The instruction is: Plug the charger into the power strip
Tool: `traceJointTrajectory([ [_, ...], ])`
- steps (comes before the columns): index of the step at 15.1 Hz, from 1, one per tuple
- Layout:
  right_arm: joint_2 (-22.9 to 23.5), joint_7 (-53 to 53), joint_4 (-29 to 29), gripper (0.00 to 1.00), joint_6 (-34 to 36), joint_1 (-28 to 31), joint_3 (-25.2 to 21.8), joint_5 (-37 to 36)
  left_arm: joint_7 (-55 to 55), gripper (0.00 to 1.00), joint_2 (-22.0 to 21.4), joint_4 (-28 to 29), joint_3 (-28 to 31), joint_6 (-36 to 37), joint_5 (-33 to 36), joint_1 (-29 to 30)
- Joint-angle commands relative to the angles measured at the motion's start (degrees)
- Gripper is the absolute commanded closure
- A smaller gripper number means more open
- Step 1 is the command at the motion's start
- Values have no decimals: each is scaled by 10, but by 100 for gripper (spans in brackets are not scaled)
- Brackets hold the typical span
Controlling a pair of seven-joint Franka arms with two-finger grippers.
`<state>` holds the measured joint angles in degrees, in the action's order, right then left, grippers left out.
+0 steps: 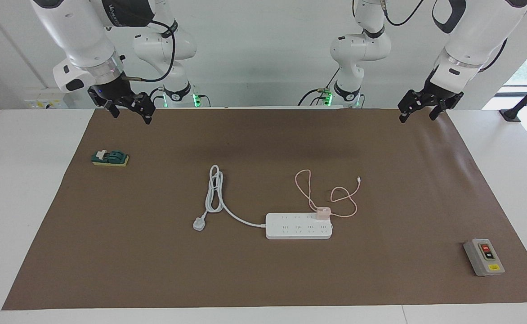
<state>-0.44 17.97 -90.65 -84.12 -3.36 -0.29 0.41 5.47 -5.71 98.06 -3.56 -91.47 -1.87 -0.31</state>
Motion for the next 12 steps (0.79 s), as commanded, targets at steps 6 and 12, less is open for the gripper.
traceJointTrajectory([
  [6,-6,-17,-1,0,10,9,8,-9,-26,0,0,0,-7,26,-5,-1],
  [12,-6,-17,-1,0,10,10,8,-9,-23,0,-1,-2,-7,45,-5,0],
])
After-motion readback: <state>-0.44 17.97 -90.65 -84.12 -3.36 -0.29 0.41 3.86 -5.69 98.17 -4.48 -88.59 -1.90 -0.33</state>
